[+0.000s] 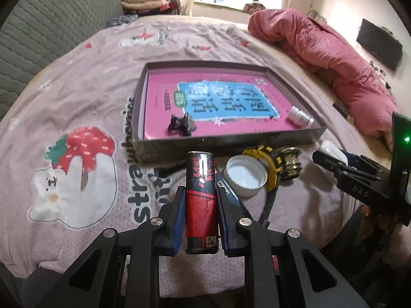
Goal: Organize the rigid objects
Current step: 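Lift the red lighter with the left gripper while the right lifts the earbud case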
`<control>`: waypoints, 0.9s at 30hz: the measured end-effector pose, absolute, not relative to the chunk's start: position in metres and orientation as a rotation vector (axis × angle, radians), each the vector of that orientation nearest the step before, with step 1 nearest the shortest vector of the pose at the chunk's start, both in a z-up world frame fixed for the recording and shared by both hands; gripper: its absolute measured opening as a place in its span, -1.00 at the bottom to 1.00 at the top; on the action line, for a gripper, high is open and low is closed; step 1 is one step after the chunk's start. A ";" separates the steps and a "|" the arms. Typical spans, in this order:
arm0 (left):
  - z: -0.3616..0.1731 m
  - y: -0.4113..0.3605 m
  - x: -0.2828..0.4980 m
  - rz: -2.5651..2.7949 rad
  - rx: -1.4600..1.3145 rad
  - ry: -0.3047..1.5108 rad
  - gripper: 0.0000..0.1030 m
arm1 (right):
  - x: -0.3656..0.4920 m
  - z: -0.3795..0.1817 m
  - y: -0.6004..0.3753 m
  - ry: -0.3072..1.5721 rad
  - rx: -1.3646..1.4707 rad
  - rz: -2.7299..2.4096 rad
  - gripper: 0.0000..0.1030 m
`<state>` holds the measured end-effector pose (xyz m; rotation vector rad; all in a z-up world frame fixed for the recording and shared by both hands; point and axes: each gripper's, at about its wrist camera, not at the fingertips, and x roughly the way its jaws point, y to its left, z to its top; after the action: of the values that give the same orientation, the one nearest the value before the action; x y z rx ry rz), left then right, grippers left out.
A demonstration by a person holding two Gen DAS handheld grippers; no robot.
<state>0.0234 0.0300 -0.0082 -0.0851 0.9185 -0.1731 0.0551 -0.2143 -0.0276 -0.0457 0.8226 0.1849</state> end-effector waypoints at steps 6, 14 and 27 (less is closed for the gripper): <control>-0.002 0.034 0.022 -0.161 -0.099 0.881 -0.55 | 0.051 -0.017 -0.211 0.790 -0.042 0.195 0.06; 0.004 0.036 0.026 -0.187 -0.149 0.849 -0.55 | 0.047 -0.001 -0.202 0.739 -0.050 0.223 0.06; 0.008 0.033 0.043 -0.184 -0.159 0.808 -0.55 | 0.051 0.003 -0.179 0.711 -0.098 0.259 0.06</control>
<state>0.0426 0.0333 0.0077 -0.1594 0.8083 -0.1844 0.0515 -0.1786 0.0030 -0.0983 0.7110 0.2587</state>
